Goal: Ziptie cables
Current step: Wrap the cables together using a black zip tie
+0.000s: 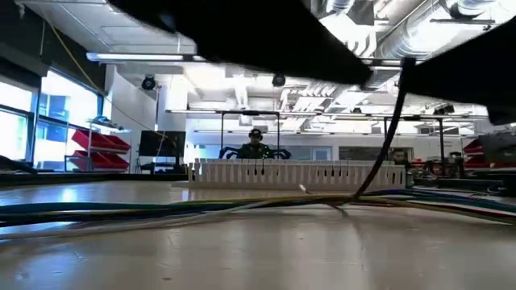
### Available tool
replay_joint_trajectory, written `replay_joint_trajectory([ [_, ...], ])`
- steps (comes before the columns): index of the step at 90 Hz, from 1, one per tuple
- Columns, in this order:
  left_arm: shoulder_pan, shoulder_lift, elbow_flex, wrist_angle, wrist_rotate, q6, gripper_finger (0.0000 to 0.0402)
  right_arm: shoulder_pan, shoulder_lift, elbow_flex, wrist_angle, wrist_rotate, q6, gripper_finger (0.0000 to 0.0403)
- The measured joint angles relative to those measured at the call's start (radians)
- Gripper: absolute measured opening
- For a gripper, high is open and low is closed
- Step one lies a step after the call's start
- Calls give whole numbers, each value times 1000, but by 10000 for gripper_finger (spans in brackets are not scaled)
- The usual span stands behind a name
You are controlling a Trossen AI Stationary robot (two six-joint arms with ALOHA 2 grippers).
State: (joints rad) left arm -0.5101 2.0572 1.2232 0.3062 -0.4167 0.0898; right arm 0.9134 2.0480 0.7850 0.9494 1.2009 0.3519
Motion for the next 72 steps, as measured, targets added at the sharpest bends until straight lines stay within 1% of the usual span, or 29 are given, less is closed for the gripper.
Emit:
replay_joint_trajectory([
  [7,28,17,0,45,41,-6,101,4,0,-6,55,3,-48,0],
  [17,52,41,0,91,56,-16,119,-1,0,-3,66,-1,-77,0],
  [35,58,70,0,171,67,-10,119,-13,0,-2,66,-24,-82,0],
  [48,46,74,0,169,50,-10,91,-16,0,-1,65,-26,-80,0],
  [57,32,74,0,171,-4,-9,58,-16,-1,-1,66,-26,-80,0],
  [65,23,74,0,172,-10,-8,18,-17,-1,-1,65,-26,-75,0],
  [72,15,74,0,172,-15,-13,6,-19,-1,-1,65,-28,-70,0],
])
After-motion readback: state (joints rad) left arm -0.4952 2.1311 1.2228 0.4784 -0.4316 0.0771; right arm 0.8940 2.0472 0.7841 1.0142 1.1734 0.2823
